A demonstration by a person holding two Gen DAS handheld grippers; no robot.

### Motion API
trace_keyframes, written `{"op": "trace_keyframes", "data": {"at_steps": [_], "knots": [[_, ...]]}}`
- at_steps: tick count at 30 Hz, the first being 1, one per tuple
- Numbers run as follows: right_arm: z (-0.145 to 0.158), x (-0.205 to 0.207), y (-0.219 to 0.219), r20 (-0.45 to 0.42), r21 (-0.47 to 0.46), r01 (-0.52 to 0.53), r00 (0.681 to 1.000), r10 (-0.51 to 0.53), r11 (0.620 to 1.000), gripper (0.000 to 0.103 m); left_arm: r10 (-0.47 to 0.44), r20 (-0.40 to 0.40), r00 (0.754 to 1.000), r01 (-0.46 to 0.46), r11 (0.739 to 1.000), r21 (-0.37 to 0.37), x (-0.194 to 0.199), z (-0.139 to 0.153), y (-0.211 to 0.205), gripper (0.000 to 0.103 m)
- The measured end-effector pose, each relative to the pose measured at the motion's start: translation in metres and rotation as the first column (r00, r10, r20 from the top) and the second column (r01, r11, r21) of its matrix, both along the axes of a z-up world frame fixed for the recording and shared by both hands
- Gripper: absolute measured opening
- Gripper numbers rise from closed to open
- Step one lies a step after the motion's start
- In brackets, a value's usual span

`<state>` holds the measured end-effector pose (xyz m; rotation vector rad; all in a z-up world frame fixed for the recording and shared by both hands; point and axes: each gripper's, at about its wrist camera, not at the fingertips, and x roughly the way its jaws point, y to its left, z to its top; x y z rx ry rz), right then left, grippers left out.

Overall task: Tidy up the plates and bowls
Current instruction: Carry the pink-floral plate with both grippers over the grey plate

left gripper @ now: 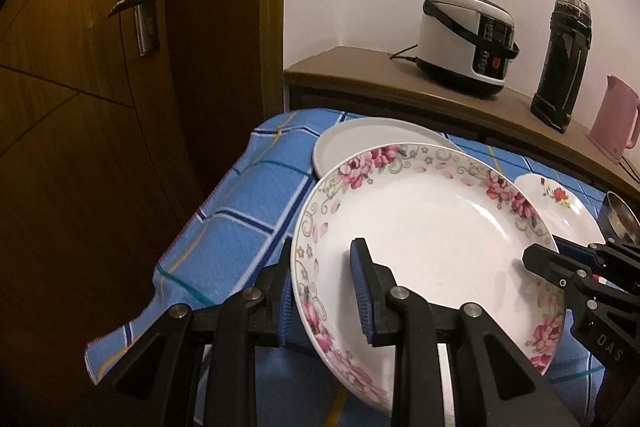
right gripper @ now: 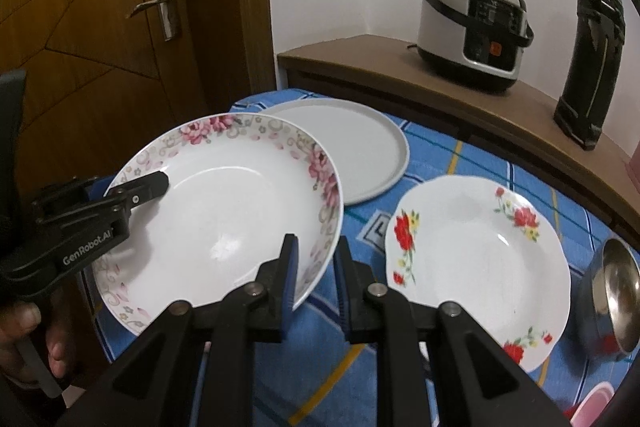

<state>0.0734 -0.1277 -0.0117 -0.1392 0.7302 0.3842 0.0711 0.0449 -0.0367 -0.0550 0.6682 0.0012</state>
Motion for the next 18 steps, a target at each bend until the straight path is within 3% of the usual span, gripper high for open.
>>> {"op": "trace_keyframes", "data": {"at_steps": [18], "knots": [[0.021,0.047,0.003,0.058,0.021,0.031,0.998,-0.032,0.999,0.018,0.013,0.07,0.997,-0.015,1.0,0.025,0.045,0.024,0.0,0.029]]}}
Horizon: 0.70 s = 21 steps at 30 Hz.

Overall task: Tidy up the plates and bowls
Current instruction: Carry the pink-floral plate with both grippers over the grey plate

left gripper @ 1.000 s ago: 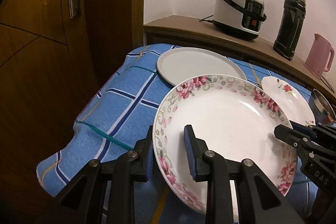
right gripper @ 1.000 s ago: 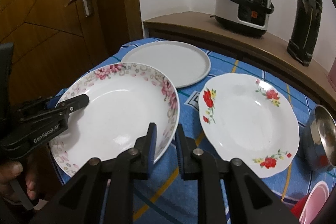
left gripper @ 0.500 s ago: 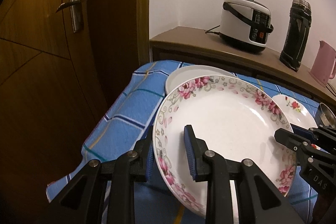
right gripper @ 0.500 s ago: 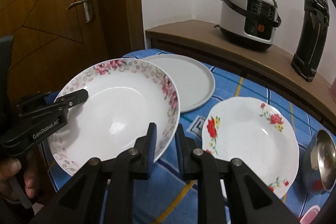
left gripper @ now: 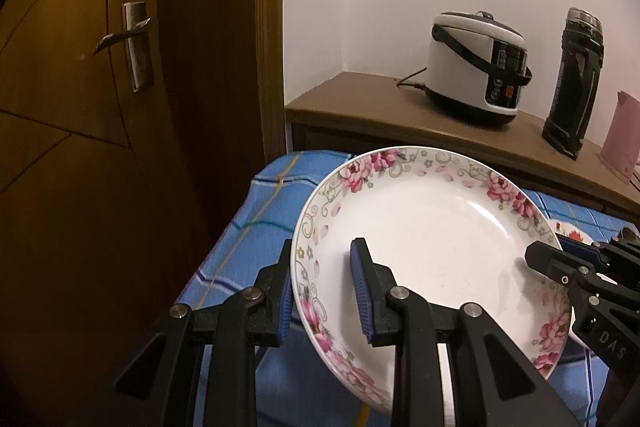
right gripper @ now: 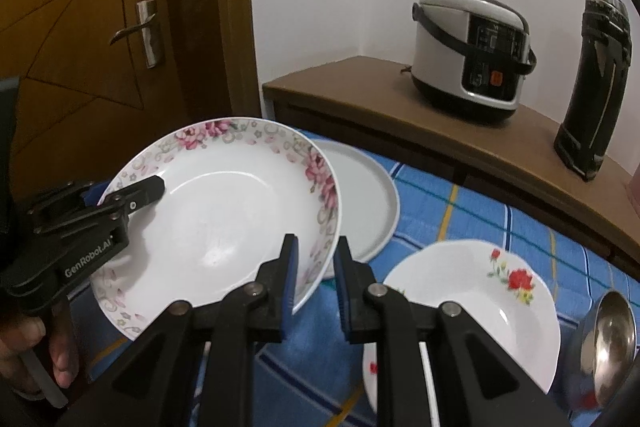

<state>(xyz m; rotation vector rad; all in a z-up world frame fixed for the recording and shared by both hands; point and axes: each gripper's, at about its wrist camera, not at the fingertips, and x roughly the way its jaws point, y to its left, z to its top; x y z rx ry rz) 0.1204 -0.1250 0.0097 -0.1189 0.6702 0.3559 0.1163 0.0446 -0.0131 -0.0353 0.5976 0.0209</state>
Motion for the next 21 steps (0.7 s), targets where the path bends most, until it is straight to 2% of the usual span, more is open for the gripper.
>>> {"op": "trace_keyframes", "data": {"at_steps": [21], "knots": [[-0.004,0.049,-0.013,0.038,0.053,0.09,0.995,-0.092,0.995,0.018,-0.026,0.041,0.999,0.024,0.999,0.043,0.061,0.007,-0.016,0.029]]}}
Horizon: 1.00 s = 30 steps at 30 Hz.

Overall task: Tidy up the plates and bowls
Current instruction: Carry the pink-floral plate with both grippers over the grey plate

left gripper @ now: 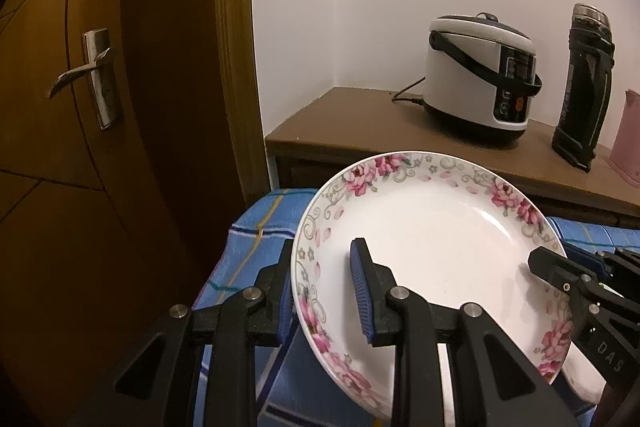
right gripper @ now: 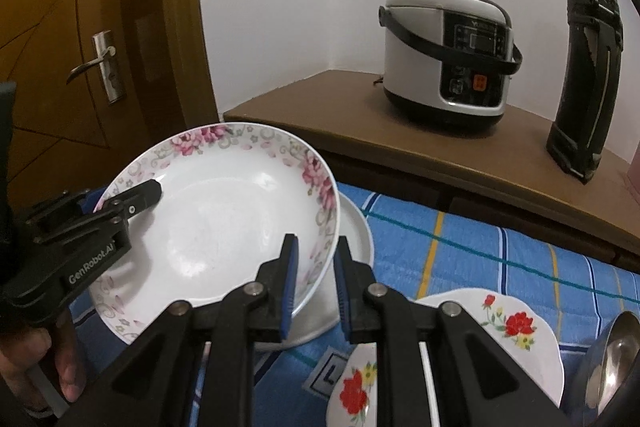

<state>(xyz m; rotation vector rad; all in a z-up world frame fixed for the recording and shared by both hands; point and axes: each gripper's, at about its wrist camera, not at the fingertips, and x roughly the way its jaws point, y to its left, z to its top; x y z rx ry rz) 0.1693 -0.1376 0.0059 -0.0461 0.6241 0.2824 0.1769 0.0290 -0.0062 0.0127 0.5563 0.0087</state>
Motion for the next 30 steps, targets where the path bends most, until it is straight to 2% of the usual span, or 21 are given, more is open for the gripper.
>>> {"op": "trace_keyframes", "data": {"at_steps": [19,30], "knots": [[-0.008,0.013,0.002,0.024,-0.006,0.052,0.998,-0.052,0.999,0.018,0.006,0.035,0.999,-0.006,1.0,-0.018,0.023,-0.009,-0.003,0.029],[-0.009,0.017,0.005,-0.006,-0.043,0.07,0.998,-0.07,0.997,0.018,0.001,0.028,1.0,-0.001,1.0,-0.013,0.029,-0.015,-0.006,0.029]]}}
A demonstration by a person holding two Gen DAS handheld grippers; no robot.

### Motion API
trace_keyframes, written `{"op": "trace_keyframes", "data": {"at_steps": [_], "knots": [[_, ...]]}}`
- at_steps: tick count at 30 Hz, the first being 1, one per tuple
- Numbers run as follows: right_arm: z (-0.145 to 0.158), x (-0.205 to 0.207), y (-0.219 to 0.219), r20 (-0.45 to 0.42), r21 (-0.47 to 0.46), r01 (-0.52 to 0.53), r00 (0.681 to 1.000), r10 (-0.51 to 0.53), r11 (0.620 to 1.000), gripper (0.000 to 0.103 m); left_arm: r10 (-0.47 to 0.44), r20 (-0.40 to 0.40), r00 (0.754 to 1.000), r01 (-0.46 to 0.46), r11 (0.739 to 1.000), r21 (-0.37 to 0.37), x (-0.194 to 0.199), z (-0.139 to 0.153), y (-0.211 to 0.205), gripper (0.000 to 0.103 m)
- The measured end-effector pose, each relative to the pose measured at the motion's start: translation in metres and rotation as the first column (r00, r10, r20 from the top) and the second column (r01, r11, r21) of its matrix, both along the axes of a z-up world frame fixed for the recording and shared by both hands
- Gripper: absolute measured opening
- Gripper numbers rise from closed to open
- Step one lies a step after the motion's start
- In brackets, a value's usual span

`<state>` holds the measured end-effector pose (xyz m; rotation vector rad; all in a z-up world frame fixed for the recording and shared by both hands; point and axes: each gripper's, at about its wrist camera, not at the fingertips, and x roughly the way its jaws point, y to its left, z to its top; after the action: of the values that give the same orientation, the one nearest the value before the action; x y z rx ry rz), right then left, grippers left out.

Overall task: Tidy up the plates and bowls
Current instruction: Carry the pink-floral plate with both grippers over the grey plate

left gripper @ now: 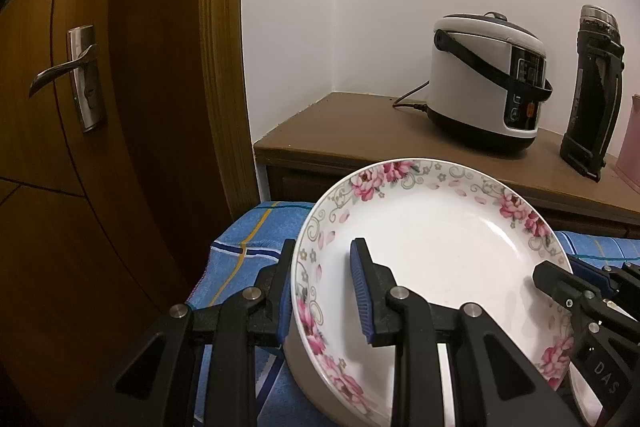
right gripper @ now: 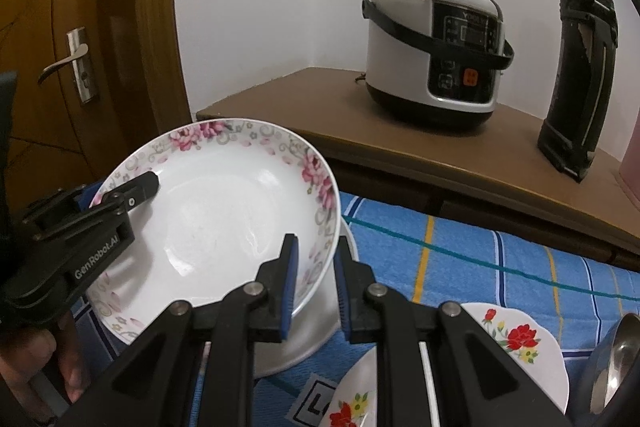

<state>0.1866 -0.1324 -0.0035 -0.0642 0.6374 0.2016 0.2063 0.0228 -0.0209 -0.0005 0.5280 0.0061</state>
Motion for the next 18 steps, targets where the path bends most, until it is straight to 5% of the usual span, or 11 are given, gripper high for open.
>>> {"op": "trace_keyframes", "data": {"at_steps": [18], "knots": [[-0.003,0.007,0.006,-0.041,-0.051,0.019,0.999,-0.021,0.999,0.018,-0.001,-0.061,0.998,0.001,1.0,-0.009,0.012,-0.011,0.0,0.029]]}}
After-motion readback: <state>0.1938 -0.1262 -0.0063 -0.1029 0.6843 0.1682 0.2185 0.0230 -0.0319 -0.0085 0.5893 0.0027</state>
